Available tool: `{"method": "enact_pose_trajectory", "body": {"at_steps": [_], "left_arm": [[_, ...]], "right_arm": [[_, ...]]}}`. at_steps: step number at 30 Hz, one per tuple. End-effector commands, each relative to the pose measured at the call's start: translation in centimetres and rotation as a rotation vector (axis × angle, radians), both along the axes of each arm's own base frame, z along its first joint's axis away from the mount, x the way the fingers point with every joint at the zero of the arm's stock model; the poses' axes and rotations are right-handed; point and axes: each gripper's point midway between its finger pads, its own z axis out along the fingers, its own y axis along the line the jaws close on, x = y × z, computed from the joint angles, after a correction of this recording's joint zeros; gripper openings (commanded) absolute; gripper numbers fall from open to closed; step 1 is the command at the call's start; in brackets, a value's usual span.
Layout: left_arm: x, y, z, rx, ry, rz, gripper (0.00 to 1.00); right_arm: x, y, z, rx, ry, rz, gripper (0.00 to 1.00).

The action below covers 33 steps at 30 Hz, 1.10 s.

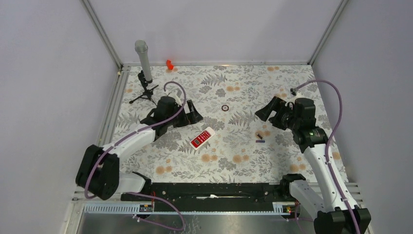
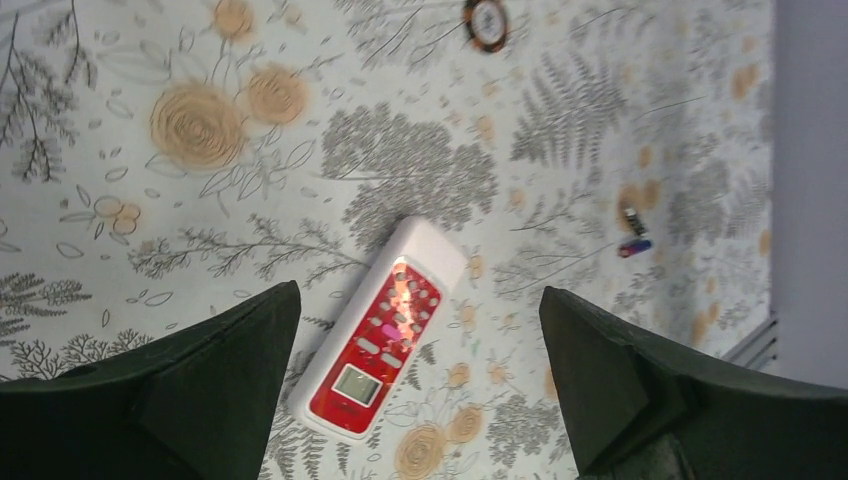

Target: Load the batteries into the remote control

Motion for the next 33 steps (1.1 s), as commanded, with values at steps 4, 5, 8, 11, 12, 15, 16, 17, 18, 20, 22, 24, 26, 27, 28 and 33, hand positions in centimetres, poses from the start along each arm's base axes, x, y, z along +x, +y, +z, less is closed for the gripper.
{"method": "enact_pose_trajectory", "body": {"at_steps": [4, 5, 8, 11, 12, 15, 16, 17, 18, 20, 22, 24, 26, 27, 28, 33], "left_arm": [[0.7, -0.5, -4.5, 0.105, 0.014, 0.011, 0.99], [0.6, -0.7, -5.4, 0.11, 0.021, -0.001, 0.99], [0.0, -1.4, -7.8, 0.118, 0.054, -0.047, 0.94], [-1.5, -2.4, -9.3, 0.121, 0.084, -0.092, 0.91], [-2.0, -2.7, -9.5, 0.124, 0.083, -0.103, 0.91], [-3.4, -3.2, -10.5, 0.147, 0.09, -0.125, 0.91], [-3.7, -3.3, -10.8, 0.161, 0.091, -0.129, 0.9], [-4.0, -3.4, -11.1, 0.175, 0.09, -0.133, 0.9], [-4.3, -3.6, -11.2, 0.186, 0.085, -0.142, 0.9], [-4.8, -3.9, -11.3, 0.224, 0.068, -0.155, 0.9], [-4.9, -3.5, -11.6, 0.302, 0.055, -0.139, 0.9], [-5.0, -3.0, -11.7, 0.388, 0.042, -0.118, 0.91], [-4.9, -2.3, -11.6, 0.469, 0.026, -0.094, 0.91], [-5.0, -2.1, -11.7, 0.5, 0.017, -0.089, 0.91], [-5.2, -1.9, -11.7, 0.525, 0.007, -0.093, 0.91], [-6.2, -2.1, -12.4, 0.606, -0.022, -0.139, 0.92]], "right_arm": [[-1.0, 2.1, -1.2, 0.129, 0.037, 0.072, 0.88], [-1.1, 2.1, -1.5, 0.131, 0.04, 0.074, 0.88], [-1.2, 2.3, -2.2, 0.139, 0.053, 0.079, 0.88], [-1.5, 2.7, -2.6, 0.166, 0.068, 0.089, 0.87], [-1.5, 2.8, -2.8, 0.173, 0.071, 0.092, 0.86], [-1.6, 2.7, -3.3, 0.174, 0.077, 0.089, 0.86], [-1.6, 2.7, -3.5, 0.17, 0.079, 0.086, 0.86], [-1.6, 2.6, -3.6, 0.167, 0.081, 0.081, 0.86], [-1.6, 2.5, -3.8, 0.165, 0.083, 0.079, 0.86], [-1.6, 2.5, -4.2, 0.16, 0.089, 0.076, 0.86], [-1.5, 2.5, -4.4, 0.158, 0.097, 0.075, 0.86], [-1.3, 2.5, -4.7, 0.158, 0.107, 0.074, 0.85], [-1.2, 2.5, -5.0, 0.154, 0.113, 0.074, 0.85], [-1.2, 2.4, -5.2, 0.15, 0.116, 0.073, 0.85], [-1.1, 2.4, -5.4, 0.146, 0.118, 0.071, 0.85], [-0.9, 2.3, -6.3, 0.141, 0.14, 0.068, 0.85]]}}
